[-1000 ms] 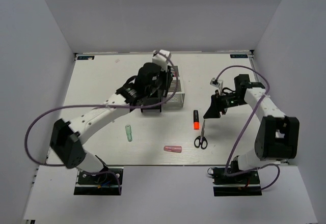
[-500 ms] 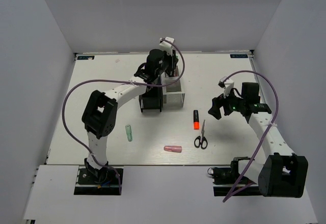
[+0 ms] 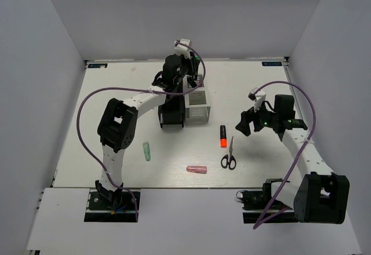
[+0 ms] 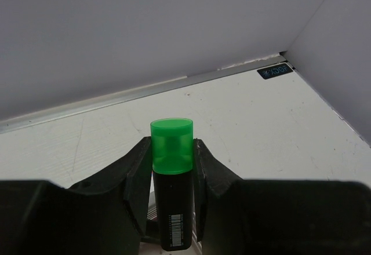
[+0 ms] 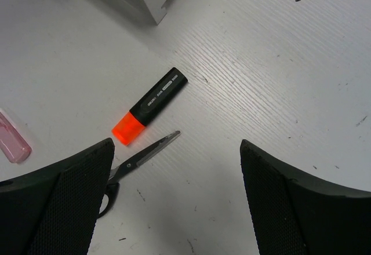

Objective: Sort the stationery into containers
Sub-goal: Place the pen in the storage box, then pick up the pen from the center of the board.

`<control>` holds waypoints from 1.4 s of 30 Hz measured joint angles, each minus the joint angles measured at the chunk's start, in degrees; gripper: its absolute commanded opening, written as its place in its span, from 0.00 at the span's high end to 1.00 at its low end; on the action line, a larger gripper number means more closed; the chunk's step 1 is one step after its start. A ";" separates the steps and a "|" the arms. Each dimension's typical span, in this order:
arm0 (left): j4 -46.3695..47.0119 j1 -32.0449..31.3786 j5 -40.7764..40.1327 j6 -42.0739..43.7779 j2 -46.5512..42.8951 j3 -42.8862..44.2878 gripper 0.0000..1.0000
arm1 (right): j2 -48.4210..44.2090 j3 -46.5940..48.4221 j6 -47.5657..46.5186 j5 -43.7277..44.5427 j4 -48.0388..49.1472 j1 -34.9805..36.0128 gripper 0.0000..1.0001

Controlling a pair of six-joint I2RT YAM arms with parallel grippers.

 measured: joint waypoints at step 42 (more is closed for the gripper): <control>5.55 -1.90 2.95 -4.22 -11.85 -11.15 0.77 | 6.67 5.95 2.34 -11.85 -6.03 -3.45 0.10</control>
